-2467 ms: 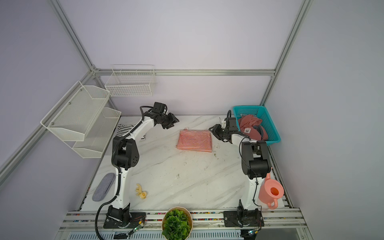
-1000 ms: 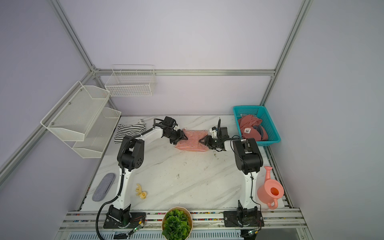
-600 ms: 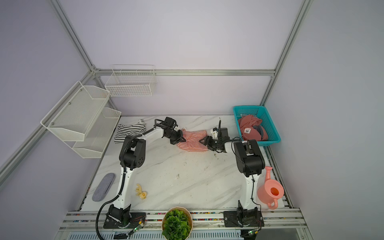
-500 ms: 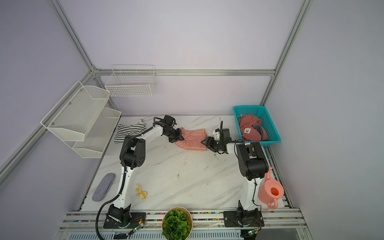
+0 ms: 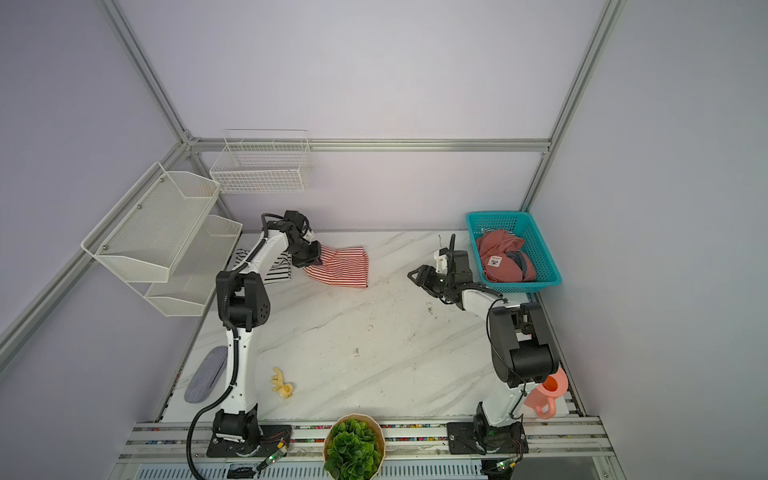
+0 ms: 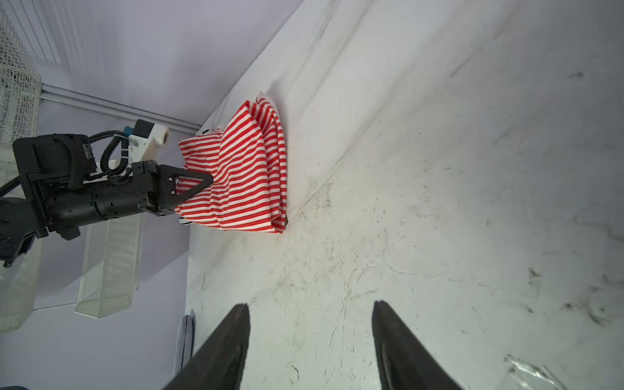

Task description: Fold and stack the tank tops

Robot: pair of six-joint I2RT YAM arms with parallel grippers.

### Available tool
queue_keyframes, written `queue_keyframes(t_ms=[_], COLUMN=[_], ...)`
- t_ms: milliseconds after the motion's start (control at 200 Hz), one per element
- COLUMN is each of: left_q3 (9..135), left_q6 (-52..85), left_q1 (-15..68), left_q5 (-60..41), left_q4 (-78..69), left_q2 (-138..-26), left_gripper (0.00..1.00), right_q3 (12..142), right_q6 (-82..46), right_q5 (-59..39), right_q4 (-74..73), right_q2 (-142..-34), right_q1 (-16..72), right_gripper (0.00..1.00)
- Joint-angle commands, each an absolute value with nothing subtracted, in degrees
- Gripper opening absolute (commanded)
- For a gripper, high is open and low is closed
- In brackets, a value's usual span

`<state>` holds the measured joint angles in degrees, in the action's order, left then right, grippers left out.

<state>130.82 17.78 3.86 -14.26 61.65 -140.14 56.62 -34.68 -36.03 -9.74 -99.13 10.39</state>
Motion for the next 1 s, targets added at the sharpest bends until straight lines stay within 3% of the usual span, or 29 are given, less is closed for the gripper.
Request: queue_keyframes(t_ms=[0, 210, 995], left_q3=[134.12, 134.15, 132.23], left_q6=[9.79, 7.86, 7.38], left_q1=[2.10, -0.47, -3.05], left_q5=[-9.13, -2.76, 5.50], left_q4=[65.94, 66.43, 65.70], left_q2=[-138.50, -135.48, -125.49], left_gripper=[0.00, 0.00, 0.00], right_q3=[56.34, 55.72, 55.01], right_q6=[-35.93, -36.29, -37.24], right_q5=[-36.78, -37.04, -38.30], right_q4=[-10.53, -11.40, -14.93], right_q2=[-99.97, -100.28, -103.24], right_q1=[10.52, 10.69, 11.98], right_gripper=[0.59, 0.58, 0.56])
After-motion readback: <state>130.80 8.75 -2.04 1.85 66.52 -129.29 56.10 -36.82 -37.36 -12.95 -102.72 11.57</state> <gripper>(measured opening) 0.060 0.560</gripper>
